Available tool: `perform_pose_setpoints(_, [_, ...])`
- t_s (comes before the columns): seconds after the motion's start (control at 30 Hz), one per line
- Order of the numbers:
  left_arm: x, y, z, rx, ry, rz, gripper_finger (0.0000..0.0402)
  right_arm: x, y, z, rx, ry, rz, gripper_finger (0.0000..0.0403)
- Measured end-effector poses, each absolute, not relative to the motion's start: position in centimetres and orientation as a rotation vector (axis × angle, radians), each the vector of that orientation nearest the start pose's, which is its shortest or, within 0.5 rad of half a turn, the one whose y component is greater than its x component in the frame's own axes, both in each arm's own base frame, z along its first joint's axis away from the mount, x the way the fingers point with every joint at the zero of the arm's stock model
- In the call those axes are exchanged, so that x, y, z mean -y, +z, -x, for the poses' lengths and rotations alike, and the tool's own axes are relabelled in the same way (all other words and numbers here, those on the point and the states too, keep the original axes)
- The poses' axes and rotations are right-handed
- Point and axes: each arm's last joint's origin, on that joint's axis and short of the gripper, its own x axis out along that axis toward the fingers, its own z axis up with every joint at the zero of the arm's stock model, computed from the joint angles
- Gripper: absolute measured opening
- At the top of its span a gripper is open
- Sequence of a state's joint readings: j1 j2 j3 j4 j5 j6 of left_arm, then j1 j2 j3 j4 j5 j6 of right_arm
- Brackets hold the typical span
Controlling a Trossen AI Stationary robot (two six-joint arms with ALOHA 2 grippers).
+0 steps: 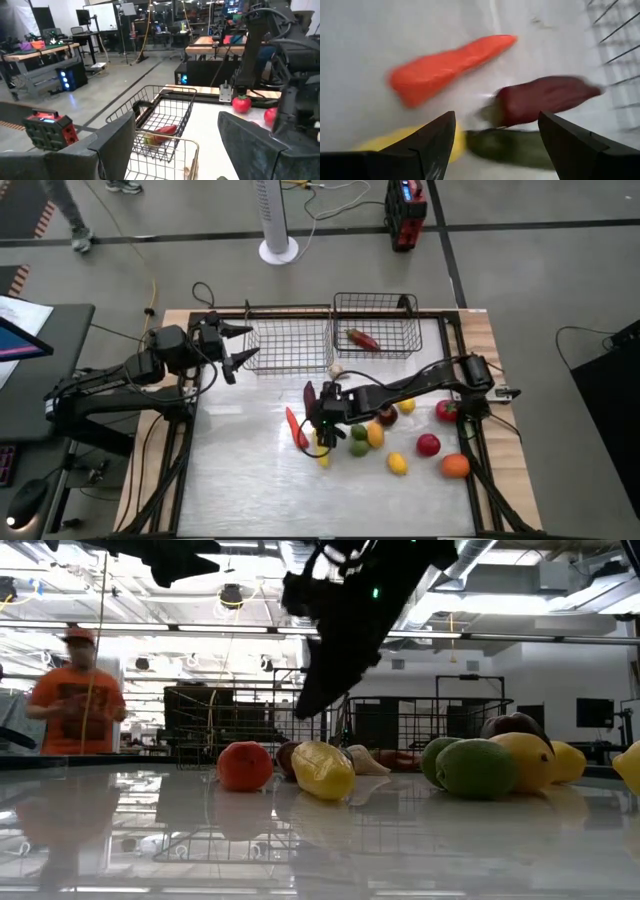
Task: Sort produce into baskets
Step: Put the dark red chili pepper into the right wire basket
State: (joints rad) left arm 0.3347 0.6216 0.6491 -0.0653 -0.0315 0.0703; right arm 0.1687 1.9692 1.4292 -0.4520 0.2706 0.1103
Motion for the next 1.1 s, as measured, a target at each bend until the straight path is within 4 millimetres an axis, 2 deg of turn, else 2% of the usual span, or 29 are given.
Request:
perform_pose_setpoints(0.13, [-4.9, 32.0, -13.7, -0.060, 0.365, -0.081, 0.0272, -7.1, 18.2, -41.5, -0.953, -0.107, 0.293, 0.0311])
perform_pose_setpoints(0.3, [-4.9, 32.0, -13.7, -0.068, 0.365, -0.127, 0.0272, -8.2, 18.2, -41.4, -0.950, -0.034, 0.447, 0.0309])
perform_pose_setpoints(0.47, [-4.9, 32.0, -13.7, -0.074, 0.363, -0.148, 0.0272, -9.2, 17.9, -41.5, -0.932, 0.024, 0.611, 0.0286])
perform_pose_setpoints(0.67, [-4.9, 31.7, -13.7, -0.102, 0.362, -0.139, 0.0272, -9.2, 15.1, -42.2, -0.976, 0.046, 0.691, 0.0253])
perform_pose_setpoints(0.87, [-4.9, 31.6, -13.7, -0.112, 0.368, -0.139, 0.0272, -9.6, 14.7, -42.1, -0.990, 0.003, 0.795, 0.0213])
perform_pose_setpoints(1.1, [-4.9, 31.5, -13.6, -0.121, 0.386, -0.142, 0.0272, -9.4, 14.6, -42.1, -1.006, 0.003, 0.833, 0.0166])
